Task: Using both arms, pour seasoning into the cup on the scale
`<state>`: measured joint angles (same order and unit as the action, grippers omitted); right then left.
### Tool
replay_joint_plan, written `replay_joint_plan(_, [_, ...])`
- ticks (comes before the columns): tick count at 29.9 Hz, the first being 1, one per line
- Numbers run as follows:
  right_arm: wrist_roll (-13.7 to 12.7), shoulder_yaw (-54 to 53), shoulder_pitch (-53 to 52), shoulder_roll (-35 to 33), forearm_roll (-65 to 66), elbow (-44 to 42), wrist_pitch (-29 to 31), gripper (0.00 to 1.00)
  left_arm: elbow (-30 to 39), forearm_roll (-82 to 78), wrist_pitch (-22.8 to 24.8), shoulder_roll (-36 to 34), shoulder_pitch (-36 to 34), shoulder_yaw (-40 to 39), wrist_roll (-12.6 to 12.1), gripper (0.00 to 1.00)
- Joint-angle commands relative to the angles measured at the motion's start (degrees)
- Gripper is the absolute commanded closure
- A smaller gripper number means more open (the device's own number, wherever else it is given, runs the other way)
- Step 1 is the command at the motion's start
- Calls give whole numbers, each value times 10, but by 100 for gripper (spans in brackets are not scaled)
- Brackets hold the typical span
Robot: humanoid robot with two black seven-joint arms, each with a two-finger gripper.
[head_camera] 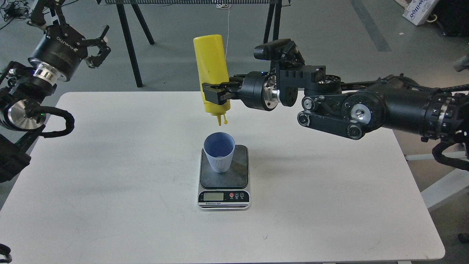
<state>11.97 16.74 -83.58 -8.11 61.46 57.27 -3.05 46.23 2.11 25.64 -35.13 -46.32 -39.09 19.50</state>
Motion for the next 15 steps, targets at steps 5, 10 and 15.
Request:
replay_joint_plan(5, [0, 33, 8, 24, 6, -22, -24, 82, 0, 1, -1, 0, 0, -1, 2, 0])
replay_joint_plan(10, [0, 35, 13, 24, 6, -28, -25, 82, 0, 0, -1, -2, 0, -2, 2, 0])
replay_joint_plan(15, [0, 34, 16, 25, 6, -28, -25, 82, 0, 0, 0, -3, 0, -2, 2, 0])
